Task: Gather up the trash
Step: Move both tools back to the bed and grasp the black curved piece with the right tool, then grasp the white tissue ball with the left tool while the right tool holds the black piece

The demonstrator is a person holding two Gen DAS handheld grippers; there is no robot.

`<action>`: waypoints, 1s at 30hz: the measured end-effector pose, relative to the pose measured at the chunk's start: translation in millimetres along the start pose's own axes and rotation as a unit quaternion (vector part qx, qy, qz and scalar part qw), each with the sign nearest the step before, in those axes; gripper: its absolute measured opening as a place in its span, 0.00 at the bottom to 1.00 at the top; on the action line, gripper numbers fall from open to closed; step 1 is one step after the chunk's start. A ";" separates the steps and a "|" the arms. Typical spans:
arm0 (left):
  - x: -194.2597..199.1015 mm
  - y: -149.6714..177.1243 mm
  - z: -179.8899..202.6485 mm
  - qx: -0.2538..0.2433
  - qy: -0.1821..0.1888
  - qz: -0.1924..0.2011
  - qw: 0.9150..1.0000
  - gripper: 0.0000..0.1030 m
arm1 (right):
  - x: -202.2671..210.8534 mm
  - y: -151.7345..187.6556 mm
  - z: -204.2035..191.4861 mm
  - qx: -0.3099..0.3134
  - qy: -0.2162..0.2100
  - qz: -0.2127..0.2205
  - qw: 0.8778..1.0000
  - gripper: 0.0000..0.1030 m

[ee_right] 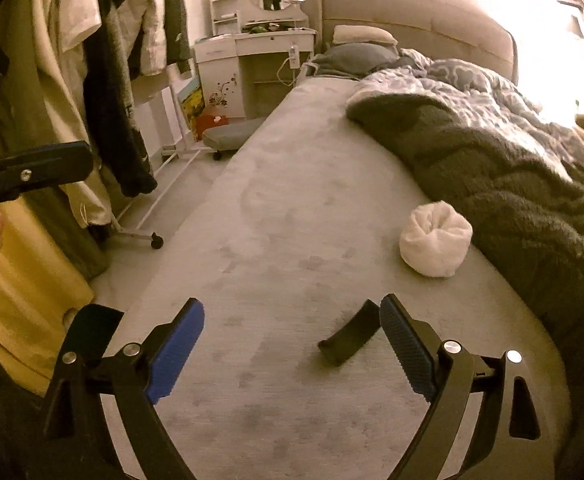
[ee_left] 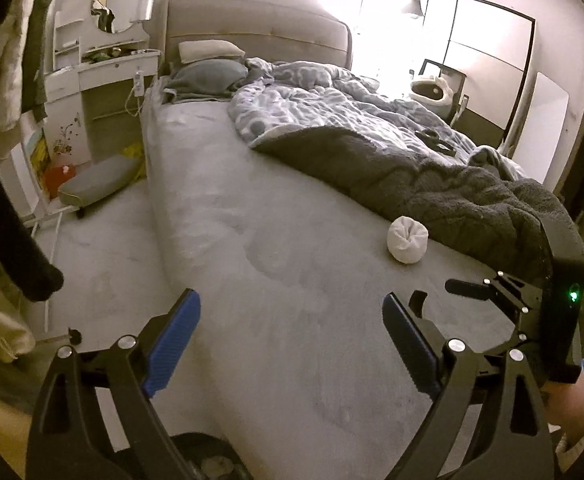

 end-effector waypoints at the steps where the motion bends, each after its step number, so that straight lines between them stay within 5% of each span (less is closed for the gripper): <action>1: -3.5 0.1 0.4 0.005 0.001 -0.001 1.000 0.91 | -1.6 1.7 3.1 -0.006 -0.001 -0.002 1.000 0.88; 12: -38.4 -10.2 2.9 0.026 0.005 -0.003 1.000 0.92 | -18.4 17.2 32.4 -0.023 0.003 -0.019 1.000 0.88; 26: -78.3 -13.4 37.0 0.031 0.031 -0.012 0.999 0.92 | -35.8 30.5 45.9 -0.047 -0.022 -0.046 0.998 0.46; 30: -89.9 -13.7 50.2 0.024 0.034 -0.011 0.999 0.92 | -33.2 28.1 50.3 -0.061 -0.026 -0.039 0.997 0.41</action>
Point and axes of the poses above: each gripper's, at about its wrist camera, not at the fingertips, and x roughly against the way its jaws point, z to its right, y to its underside, the point moved 4 cm from there along -x, roughly the way its jaws point, and after that the axes turned 15 degrees about z, right-handed, at the moved point
